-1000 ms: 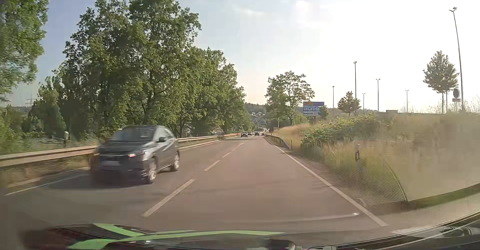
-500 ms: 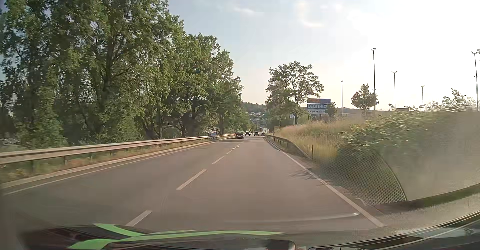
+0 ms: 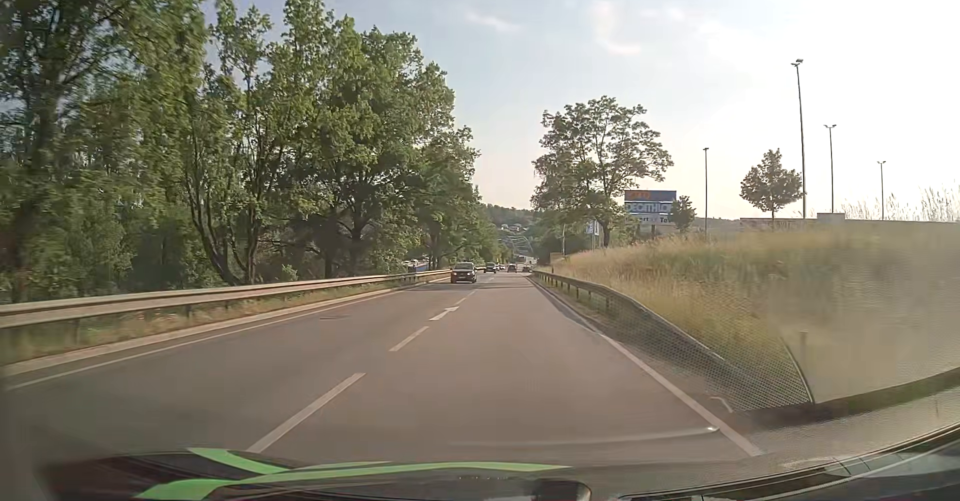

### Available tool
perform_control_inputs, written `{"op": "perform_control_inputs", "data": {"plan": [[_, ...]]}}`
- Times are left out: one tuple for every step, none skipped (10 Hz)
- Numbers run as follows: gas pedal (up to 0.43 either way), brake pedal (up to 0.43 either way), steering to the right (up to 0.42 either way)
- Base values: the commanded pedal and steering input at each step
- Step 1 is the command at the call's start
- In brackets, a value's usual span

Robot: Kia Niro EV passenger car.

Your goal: Follow the waypoints while adhering to traffic rules and regulations

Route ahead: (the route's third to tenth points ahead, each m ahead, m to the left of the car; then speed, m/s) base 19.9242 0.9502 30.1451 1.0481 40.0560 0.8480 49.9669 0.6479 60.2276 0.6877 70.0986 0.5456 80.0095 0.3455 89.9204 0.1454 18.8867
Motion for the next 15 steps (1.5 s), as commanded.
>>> {"op": "perform_control_inputs", "data": {"plan": [[0.047,0.0,0.002],[0.047,0.0,0.001],[0.047,0.0,0.0],[0.047,0.0,0.0],[0.047,0.0,0.0],[0.047,0.0,0.0],[0.047,0.0,0.0],[0.047,0.0,0.0],[0.047,0.0,0.0],[0.047,0.0,0.0],[0.047,0.0,0.0],[0.047,0.0,0.0],[0.047,0.0,0.0],[0.059,0.0,0.0],[0.059,0.0,0.0]]}}
